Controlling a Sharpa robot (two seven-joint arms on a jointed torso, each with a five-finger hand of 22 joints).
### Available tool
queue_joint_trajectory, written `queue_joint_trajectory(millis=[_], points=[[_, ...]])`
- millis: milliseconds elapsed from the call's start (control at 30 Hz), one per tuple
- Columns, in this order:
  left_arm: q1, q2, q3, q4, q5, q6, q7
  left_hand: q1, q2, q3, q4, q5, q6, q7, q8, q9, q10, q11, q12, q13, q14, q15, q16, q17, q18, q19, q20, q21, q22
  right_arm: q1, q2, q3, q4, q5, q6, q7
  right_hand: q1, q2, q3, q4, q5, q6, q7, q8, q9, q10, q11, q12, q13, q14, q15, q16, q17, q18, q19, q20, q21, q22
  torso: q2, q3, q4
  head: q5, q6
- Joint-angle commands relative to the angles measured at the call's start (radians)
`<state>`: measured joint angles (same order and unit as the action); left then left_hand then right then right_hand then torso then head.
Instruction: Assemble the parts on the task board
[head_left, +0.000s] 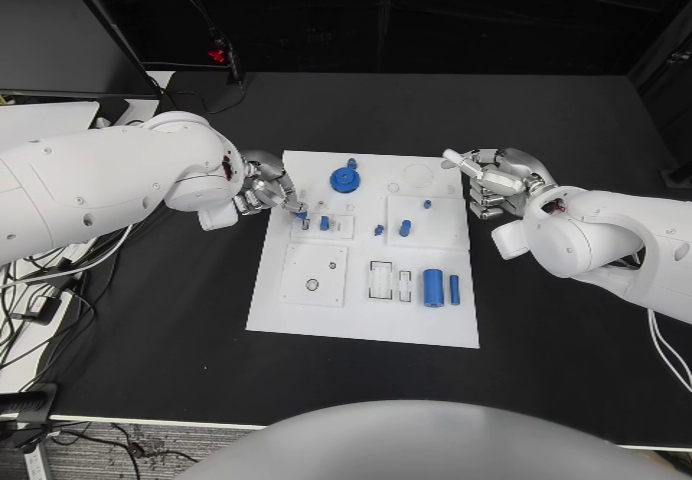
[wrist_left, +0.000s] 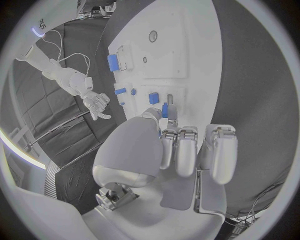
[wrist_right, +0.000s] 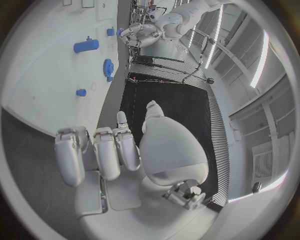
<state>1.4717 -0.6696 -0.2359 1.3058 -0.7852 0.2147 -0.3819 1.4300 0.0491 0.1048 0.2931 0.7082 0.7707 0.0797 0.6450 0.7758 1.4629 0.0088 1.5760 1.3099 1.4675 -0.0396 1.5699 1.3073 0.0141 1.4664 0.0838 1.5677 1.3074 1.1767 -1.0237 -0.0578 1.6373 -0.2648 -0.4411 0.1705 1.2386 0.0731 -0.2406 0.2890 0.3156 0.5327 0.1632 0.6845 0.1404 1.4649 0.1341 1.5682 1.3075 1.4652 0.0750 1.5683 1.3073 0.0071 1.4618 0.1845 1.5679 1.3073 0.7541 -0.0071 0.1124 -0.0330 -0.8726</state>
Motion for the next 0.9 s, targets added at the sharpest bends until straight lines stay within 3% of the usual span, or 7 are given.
queue_joint_trajectory(millis=[33,400,900], points=[[0.002,-0.003,0.0,0.011,-0.002,-0.079,0.03,0.047,0.038,0.031,-0.026,0.005,0.01,-0.006,0.005,0.002,0.108,0.006,-0.005,0.261,0.103,0.002,0.001,0.263,-0.014,0.104,-0.005,0.003,0.263,0.001,0.002,0.0,0.002,-0.002,0.008,0.005,0.005,0.002,-0.003,0.0,0.004,-0.002,0.047,0.006,-0.001,0.106,0.004,0.003,0.263,0.106,0.004,0.002,0.263,-0.007,0.109,0.004,0.003,0.264,0.0,0.0009,0.0,0.003,0.0],[0.001,-0.014,0.0,0.034,-0.002,-0.067,-0.056,0.046,0.036,0.035,-0.022,0.005,0.009,-0.006,0.004,0.002,0.108,0.006,-0.005,0.261,0.103,0.002,0.001,0.263,-0.014,0.104,-0.005,0.003,0.263,0.001,0.001,0.0,0.004,-0.002,0.009,0.006,0.005,0.003,-0.003,0.0,0.005,-0.003,0.047,0.007,-0.001,0.106,0.004,0.003,0.263,0.106,0.004,0.002,0.263,-0.007,0.109,0.004,0.003,0.264,0.0,0.0008,-0.001,0.004,0.0],[-0.008,-0.05,0.0,0.109,-0.05,-0.117,-0.121,0.047,0.034,0.042,-0.016,0.004,0.007,-0.005,0.003,0.002,0.108,0.007,-0.005,0.261,0.103,0.002,0.001,0.263,-0.014,0.104,-0.004,0.003,0.263,0.001,-0.002,0.0,0.007,-0.002,0.009,0.007,0.004,0.004,-0.003,0.001,0.005,-0.003,0.047,0.007,-0.002,0.106,0.004,0.003,0.263,0.106,0.004,0.002,0.263,-0.007,0.109,0.004,0.003,0.264,0.001,-0.0005,0.0005,0.003,0.0]])
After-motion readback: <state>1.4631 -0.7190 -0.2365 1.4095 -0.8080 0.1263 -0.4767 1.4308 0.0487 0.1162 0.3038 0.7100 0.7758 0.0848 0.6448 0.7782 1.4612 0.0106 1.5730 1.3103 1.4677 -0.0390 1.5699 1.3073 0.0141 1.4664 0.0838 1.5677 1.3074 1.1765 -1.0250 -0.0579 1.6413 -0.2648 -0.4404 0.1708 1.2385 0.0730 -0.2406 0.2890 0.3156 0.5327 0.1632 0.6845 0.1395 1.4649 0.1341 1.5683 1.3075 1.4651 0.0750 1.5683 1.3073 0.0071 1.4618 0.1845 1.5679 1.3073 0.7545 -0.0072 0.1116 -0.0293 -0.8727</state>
